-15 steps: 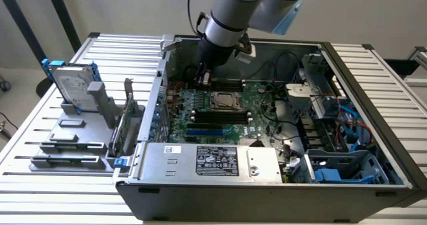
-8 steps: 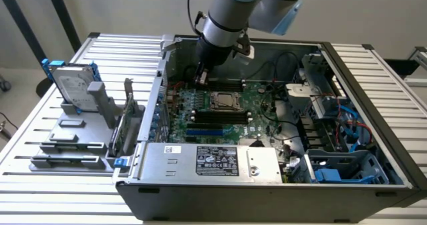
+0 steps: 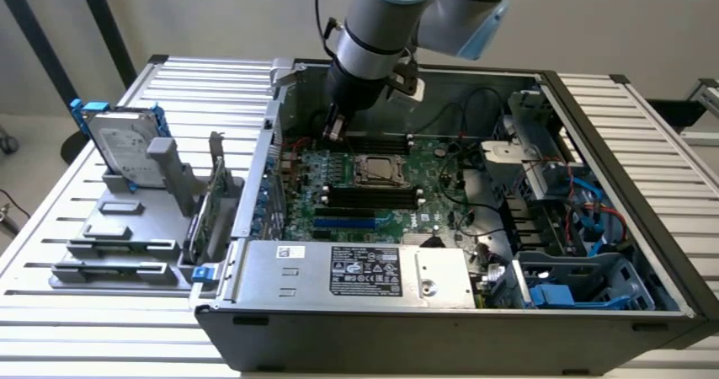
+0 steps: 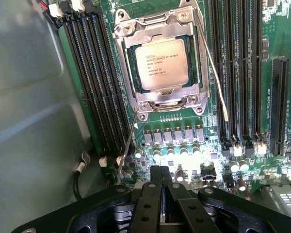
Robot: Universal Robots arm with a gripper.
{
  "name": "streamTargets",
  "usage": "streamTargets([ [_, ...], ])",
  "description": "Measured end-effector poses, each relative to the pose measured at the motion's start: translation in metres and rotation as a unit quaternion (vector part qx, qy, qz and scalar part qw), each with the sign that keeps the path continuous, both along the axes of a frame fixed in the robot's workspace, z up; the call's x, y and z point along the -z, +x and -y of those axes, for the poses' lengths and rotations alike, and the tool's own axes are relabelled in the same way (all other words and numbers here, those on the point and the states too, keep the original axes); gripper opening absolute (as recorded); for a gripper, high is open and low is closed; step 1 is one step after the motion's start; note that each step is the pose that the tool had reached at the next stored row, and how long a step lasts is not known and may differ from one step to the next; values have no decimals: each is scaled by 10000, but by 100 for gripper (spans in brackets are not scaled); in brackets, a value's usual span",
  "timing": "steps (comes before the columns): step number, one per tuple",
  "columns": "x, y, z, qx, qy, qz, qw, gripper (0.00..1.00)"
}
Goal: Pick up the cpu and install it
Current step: 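Install the first cpu locking lever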
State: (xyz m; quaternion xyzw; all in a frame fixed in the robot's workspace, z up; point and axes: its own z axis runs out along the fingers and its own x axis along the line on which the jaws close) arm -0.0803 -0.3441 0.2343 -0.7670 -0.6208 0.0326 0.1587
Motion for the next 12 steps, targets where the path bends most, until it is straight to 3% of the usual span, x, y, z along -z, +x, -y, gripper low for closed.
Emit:
streamTargets([
  [6,0,-21,0,357,17,0,9994,11],
  [9,0,-29,0,525,48,0,9986,11],
  [12,0,-39,0,680,98,-3,9976,11],
])
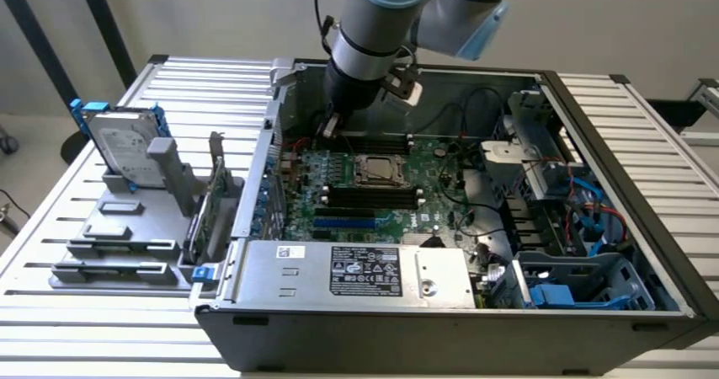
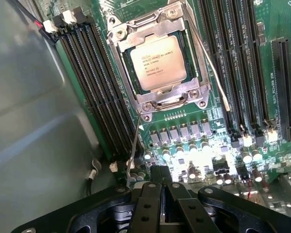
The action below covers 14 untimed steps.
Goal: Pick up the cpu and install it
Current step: 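Install the first cpu locking lever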
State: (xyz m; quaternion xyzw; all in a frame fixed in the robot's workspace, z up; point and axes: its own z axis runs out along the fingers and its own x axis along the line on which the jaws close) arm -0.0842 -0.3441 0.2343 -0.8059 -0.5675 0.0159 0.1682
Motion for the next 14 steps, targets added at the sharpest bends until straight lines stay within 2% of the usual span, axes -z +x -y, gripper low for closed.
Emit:
streamTargets([
  [1,0,-4,0,46,23,0,10000,11],
  [5,0,-23,0,214,152,0,9997,11],
  [7,0,-29,0,315,198,0,9993,11],
  [9,0,-32,0,431,220,2,9988,11],
  [14,0,-47,0,721,228,9,9971,11],
])
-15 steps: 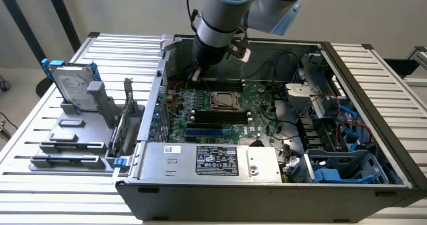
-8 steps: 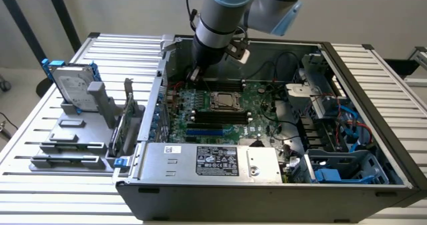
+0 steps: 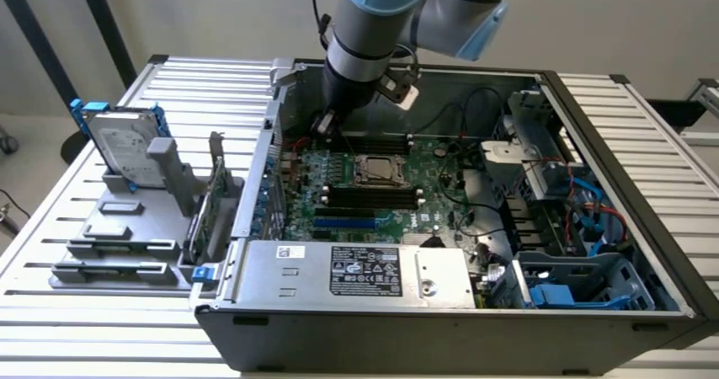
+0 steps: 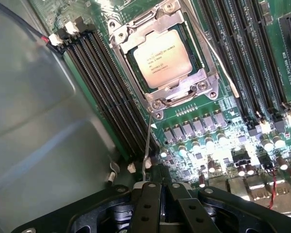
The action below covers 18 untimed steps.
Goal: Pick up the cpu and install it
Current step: 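Install the first cpu locking lever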
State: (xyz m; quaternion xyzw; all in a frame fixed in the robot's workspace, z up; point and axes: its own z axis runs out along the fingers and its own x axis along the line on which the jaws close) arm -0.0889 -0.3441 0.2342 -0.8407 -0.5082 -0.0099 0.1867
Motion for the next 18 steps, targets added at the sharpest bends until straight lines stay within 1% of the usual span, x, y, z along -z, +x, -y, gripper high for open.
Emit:
streamTargets([
  [3,-11,-23,0,112,12,0,9999,11],
  [6,-28,-42,0,203,15,0,9998,11],
  [9,-33,-49,0,309,15,1,9995,11],
  [11,-32,-49,0,386,3,9,9993,11],
  [14,-33,-50,0,492,-33,44,9988,11],
  [16,-33,-50,0,552,-56,82,9984,11],
  [18,-36,-50,1,597,-72,130,9981,11],
])
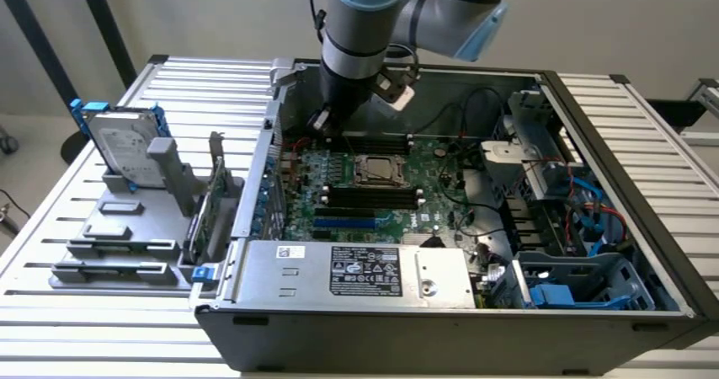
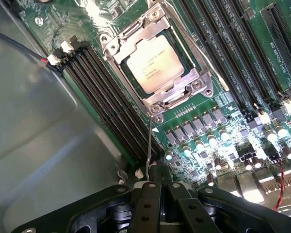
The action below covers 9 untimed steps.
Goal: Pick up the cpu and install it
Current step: 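Install the first cpu locking lever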
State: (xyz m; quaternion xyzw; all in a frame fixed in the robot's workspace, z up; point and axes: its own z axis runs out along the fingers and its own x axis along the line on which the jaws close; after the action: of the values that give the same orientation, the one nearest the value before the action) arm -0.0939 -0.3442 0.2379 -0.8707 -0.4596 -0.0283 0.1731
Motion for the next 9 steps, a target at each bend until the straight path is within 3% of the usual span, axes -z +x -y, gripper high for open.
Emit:
streamTargets([
  [3,-14,-3,-1,35,-3,89,10000,11],
  [9,-47,-6,-1,94,-20,302,9995,11],
])
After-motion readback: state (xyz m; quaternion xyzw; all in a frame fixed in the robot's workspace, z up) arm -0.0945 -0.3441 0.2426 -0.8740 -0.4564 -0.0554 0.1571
